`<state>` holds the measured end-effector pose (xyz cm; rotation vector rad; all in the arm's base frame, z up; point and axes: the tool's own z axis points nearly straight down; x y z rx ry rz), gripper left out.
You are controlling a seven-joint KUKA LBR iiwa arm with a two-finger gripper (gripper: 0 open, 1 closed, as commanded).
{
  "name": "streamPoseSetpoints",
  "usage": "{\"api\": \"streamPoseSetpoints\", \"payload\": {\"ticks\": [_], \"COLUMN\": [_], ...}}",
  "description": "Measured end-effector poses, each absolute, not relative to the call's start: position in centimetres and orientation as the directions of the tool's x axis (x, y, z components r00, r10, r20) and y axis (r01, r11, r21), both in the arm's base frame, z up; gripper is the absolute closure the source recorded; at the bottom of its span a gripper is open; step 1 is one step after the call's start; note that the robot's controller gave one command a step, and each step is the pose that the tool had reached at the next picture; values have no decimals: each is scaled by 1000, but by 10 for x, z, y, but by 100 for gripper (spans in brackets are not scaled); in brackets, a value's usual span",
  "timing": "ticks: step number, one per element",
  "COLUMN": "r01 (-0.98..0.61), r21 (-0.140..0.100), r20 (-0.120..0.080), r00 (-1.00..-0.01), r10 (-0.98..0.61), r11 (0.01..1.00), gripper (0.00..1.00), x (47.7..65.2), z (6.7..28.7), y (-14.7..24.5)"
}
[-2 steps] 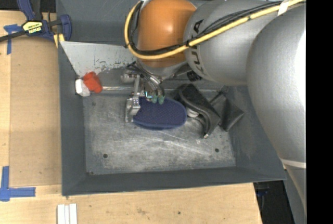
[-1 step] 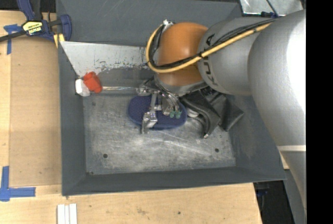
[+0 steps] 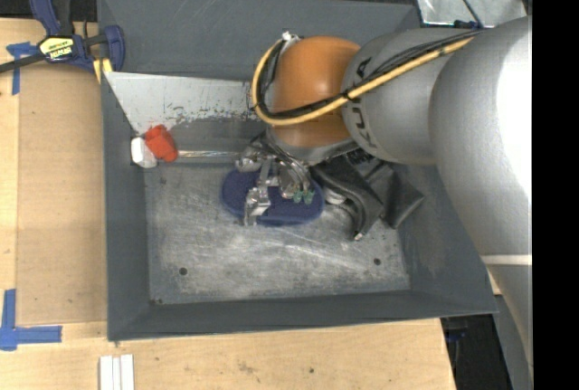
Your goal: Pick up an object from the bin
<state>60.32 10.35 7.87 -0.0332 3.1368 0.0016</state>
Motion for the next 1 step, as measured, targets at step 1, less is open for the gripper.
{"api": "streamPoseSetpoints", "payload": {"ticks": [1], "r01": [-166], "r21": [0], "r20": [-12], "r00": [-986], "r10": [-166], "r11": [986], "gripper": [100], "x": [592], "z": [232], "y": [102]}}
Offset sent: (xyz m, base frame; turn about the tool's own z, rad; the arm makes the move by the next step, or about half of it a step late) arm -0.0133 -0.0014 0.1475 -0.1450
